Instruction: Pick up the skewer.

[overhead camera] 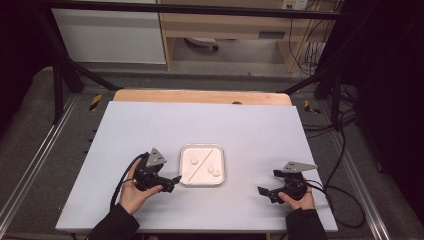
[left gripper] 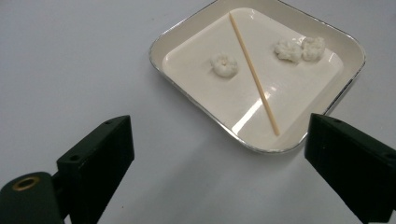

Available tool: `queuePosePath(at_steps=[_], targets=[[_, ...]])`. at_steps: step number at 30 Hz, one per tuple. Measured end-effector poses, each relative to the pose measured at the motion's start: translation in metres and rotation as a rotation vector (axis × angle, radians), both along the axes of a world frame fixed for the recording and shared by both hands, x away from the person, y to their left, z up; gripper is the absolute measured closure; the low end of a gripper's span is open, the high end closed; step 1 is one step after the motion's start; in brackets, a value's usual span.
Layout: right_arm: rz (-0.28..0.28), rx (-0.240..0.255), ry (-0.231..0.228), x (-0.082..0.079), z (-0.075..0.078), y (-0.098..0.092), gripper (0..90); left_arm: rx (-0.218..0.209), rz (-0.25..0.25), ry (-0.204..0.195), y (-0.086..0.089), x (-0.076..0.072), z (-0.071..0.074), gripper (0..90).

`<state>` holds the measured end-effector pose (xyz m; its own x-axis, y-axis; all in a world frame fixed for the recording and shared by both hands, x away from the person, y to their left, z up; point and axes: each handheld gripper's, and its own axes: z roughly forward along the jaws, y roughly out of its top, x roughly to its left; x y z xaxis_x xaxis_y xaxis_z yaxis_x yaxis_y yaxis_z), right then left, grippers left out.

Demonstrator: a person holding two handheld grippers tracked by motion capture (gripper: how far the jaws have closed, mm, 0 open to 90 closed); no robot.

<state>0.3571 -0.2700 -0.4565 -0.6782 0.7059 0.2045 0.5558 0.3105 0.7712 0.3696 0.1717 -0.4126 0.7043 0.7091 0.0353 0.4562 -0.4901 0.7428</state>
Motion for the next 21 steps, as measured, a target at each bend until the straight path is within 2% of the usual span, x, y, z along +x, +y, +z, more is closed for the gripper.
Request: queuePosePath(at_steps=[6,12,21], targets=[[0.001,0.000,0.000,0.000,0.000,0.000,0.5,0.010,-0.005,-0.001,-0.014,0.004,0.002,8.2],[0.001,0.001,0.000,0.000,0.000,0.000,0.5,0.018,-0.007,0.018,-0.030,0.010,-0.001,9.0],[0.000,0.002,-0.002,0.000,0.000,0.000,0.5,0.039,0.001,0.039,-0.049,0.017,-0.007,17.0]])
